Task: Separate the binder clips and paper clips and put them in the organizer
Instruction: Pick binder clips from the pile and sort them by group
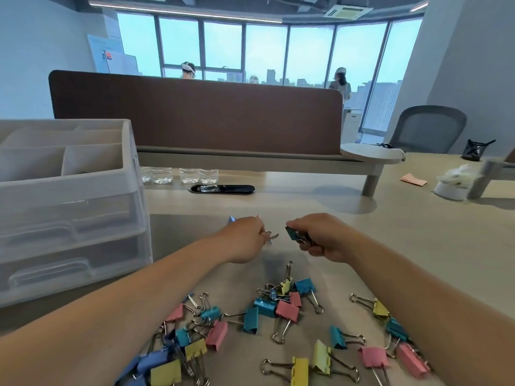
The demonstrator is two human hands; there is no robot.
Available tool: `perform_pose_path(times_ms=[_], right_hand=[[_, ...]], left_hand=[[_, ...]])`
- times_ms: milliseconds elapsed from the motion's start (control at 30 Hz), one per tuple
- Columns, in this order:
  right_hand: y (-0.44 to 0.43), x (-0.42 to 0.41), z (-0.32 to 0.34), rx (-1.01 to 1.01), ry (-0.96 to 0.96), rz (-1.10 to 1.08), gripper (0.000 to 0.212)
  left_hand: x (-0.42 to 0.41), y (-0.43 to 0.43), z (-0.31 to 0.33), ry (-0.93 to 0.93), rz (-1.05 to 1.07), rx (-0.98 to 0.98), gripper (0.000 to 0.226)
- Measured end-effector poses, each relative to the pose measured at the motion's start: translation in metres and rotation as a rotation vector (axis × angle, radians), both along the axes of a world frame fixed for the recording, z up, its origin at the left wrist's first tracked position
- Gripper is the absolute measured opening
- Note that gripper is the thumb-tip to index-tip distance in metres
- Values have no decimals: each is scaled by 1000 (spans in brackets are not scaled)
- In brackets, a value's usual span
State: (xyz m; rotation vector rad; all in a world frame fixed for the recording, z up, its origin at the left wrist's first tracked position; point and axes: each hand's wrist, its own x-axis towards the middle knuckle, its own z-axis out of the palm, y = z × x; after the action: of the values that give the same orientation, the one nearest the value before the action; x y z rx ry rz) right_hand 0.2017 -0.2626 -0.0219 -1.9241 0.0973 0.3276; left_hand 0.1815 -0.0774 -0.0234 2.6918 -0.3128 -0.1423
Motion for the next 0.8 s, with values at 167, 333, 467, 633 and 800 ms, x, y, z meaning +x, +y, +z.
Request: perform_pose_path(times_ms=[167, 333, 467, 633, 800], right_hand=[[5, -2, -5, -494, -304, 243, 20], [3, -5, -5, -749, -456, 348, 18], [-3, -6, -11, -765, -461, 333, 20], [-5, -12, -13, -798, -430, 363, 15], [-7, -27, -10, -710, -352, 341, 35]], left_hand=[[-3, -3, -1, 29, -48, 44, 34], [-9, -8, -3, 35, -73, 67, 32], [-13, -11, -7, 49, -89, 79, 23], [-18, -8, -16, 39, -109, 164, 21], [-33, -16, -12, 7, -151, 182, 28]])
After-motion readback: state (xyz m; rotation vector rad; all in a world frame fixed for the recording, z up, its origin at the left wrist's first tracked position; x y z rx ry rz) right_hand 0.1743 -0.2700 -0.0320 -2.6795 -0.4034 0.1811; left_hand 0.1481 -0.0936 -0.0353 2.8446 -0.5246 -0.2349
